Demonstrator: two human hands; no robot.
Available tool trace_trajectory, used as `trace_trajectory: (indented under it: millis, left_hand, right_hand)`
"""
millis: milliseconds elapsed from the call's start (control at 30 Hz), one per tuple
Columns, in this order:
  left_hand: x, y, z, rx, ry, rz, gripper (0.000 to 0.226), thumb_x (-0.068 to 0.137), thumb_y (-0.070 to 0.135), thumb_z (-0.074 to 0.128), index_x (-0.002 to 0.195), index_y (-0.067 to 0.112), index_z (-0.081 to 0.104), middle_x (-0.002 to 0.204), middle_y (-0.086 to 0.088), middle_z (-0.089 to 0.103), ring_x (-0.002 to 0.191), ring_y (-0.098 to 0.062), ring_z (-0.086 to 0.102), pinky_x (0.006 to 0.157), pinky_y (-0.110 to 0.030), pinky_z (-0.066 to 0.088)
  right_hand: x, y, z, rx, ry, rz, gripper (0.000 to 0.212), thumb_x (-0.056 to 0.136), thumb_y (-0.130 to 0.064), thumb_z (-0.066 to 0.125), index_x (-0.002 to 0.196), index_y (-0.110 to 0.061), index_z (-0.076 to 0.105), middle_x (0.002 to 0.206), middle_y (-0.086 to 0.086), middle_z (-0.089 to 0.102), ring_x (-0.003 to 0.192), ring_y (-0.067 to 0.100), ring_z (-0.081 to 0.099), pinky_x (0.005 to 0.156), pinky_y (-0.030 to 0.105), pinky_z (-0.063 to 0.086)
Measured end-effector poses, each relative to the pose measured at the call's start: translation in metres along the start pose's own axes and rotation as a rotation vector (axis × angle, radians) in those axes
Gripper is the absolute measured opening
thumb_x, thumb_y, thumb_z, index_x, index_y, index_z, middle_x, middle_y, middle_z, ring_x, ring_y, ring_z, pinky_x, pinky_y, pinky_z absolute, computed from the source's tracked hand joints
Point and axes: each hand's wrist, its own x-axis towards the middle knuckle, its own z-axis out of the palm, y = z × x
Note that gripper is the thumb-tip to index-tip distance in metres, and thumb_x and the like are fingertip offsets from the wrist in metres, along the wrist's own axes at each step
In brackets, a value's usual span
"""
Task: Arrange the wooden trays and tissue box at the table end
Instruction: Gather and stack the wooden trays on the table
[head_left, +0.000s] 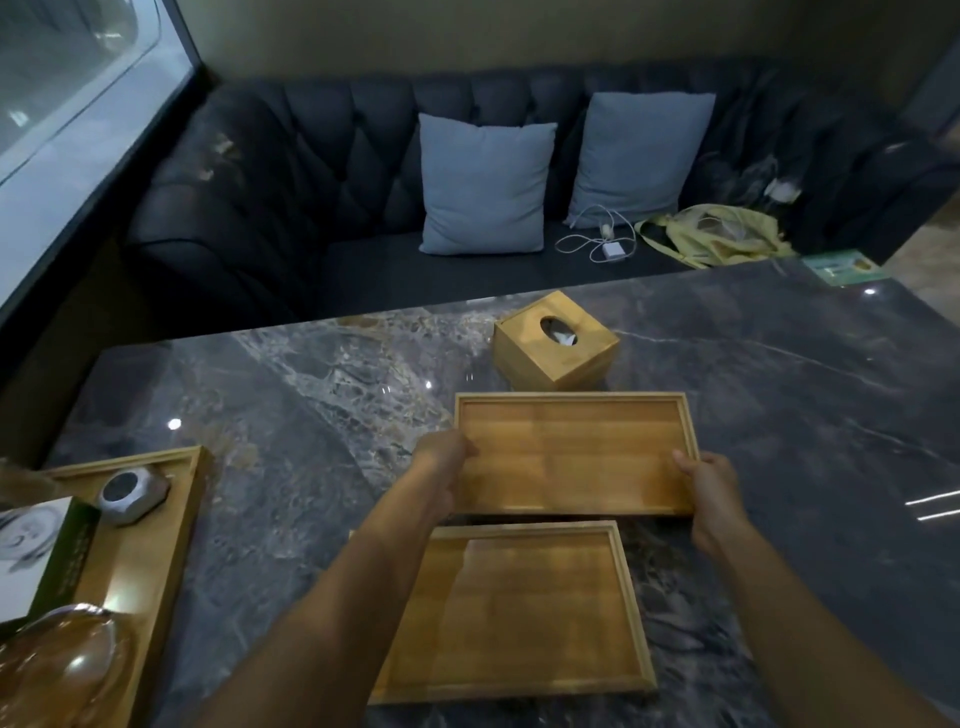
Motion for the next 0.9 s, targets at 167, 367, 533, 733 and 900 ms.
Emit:
trace_trajectory:
  millis: [167, 367, 533, 733, 900]
  left_hand:
    - [-0.033, 0.028, -0.015, 0.063, -0.036, 0.296, 0.026, 0.082, 0.004, 0.046, 0.097, 0.014, 0.064, 0.09, -0.007, 0.061, 0.083, -0.023, 0.057, 0.071, -0.039, 0.049]
    - [-0.082, 0.057, -0.051, 0.107, -0.014, 0.46, 0.033, 0.08, 0.004, 0.046, 0.084, 0.029, 0.068, 0.088, 0.005, 0.064, 0.084, -0.012, 0.056, 0.058, -0.03, 0.041]
    - [-0.101, 0.046, -0.083, 0.142, 0.076, 0.345, 0.025, 0.08, 0.0, 0.047, 0.085, 0.018, 0.063, 0.086, 0.0, 0.059, 0.082, -0.012, 0.052, 0.062, -0.032, 0.041]
    - [-0.113, 0.007, -0.113, 0.252, 0.066, 0.202, 0.027, 0.075, -0.002, 0.047, 0.075, 0.016, 0.067, 0.071, 0.004, 0.064, 0.075, -0.007, 0.056, 0.06, -0.03, 0.047]
    - [-0.109, -0.027, -0.127, 0.334, 0.037, 0.093, 0.037, 0.074, -0.006, 0.039, 0.091, 0.014, 0.066, 0.081, -0.002, 0.059, 0.075, -0.011, 0.053, 0.059, -0.026, 0.043]
  right_hand:
    - [-0.015, -0.02, 0.002, 0.132, -0.057, -0.149, 0.014, 0.084, -0.014, 0.057, 0.079, -0.025, 0.052, 0.093, 0.006, 0.06, 0.09, 0.025, 0.055, 0.077, 0.039, 0.046]
    - [-0.045, -0.061, 0.01, -0.156, -0.047, -0.467, 0.009, 0.085, -0.023, 0.057, 0.089, -0.016, 0.054, 0.082, 0.0, 0.058, 0.076, 0.017, 0.054, 0.06, 0.03, 0.038]
    - [-0.079, -0.06, 0.007, -0.633, 0.03, -0.744, 0.025, 0.092, -0.025, 0.047, 0.073, -0.009, 0.051, 0.072, 0.008, 0.051, 0.07, 0.023, 0.045, 0.061, 0.032, 0.029]
    - [-0.103, -0.02, -0.01, -0.828, -0.04, -0.795, 0.033, 0.092, -0.025, 0.047, 0.066, -0.005, 0.049, 0.076, 0.027, 0.063, 0.072, 0.038, 0.057, 0.061, 0.038, 0.035]
    - [-0.117, 0.01, -0.019, -0.955, -0.082, -0.752, 0.033, 0.093, -0.025, 0.045, 0.076, 0.002, 0.056, 0.085, 0.03, 0.065, 0.082, 0.042, 0.059, 0.065, 0.041, 0.039]
